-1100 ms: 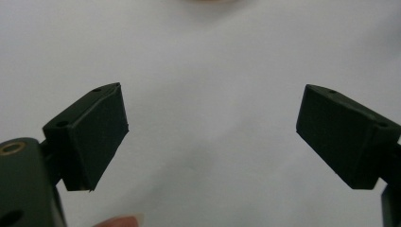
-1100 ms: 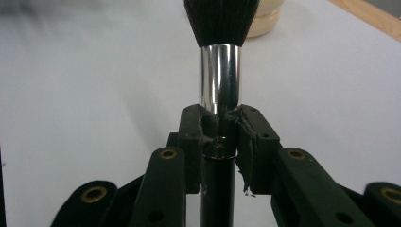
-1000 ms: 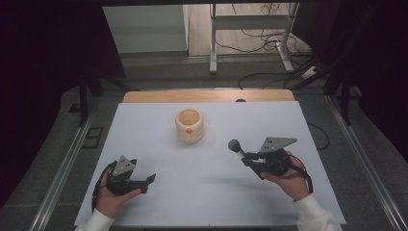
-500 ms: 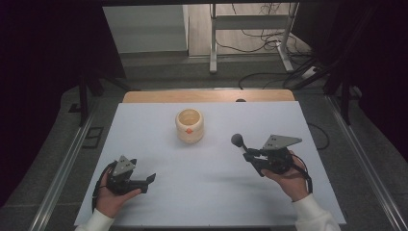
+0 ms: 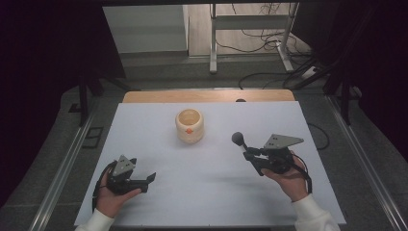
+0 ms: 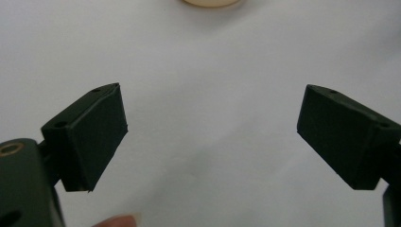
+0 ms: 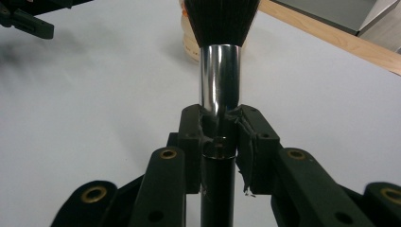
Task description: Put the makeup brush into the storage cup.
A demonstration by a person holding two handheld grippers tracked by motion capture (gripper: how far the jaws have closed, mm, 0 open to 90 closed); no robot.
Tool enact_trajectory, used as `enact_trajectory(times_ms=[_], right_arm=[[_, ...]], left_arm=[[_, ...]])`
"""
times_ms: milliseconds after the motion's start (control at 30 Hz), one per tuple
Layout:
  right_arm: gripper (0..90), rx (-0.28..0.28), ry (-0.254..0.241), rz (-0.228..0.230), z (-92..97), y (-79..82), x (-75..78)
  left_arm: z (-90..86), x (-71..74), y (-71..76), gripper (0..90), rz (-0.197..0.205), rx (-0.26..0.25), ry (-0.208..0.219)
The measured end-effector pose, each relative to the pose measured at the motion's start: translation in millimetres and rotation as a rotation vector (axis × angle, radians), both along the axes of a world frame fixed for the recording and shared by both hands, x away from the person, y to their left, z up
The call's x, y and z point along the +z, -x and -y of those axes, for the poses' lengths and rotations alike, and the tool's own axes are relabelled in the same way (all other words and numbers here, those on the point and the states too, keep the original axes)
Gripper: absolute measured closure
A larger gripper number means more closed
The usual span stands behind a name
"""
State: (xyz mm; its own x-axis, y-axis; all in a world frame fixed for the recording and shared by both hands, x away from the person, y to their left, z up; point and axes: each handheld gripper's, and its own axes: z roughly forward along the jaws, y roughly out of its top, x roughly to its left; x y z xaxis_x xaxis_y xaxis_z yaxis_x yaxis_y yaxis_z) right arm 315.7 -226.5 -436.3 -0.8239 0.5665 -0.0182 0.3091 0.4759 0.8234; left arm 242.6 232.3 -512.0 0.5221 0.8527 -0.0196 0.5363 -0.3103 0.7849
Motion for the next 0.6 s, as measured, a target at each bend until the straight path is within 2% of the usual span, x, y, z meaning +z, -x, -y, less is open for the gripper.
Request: enact_trajectory(times_ms=[433,600], right_arm=[[72.7,0.006,-0.011,0.017,-4.5,2.1,1.6],[72.7,0.009,-0.012,0.02,-5.5,2.1,1.1]], left_arm=[[24.0,10.6,-7.4,11.8,0.019,-0.056,0.049],[33.7,11.9,-10.9,12.3,0.013,-0.077,0.065]])
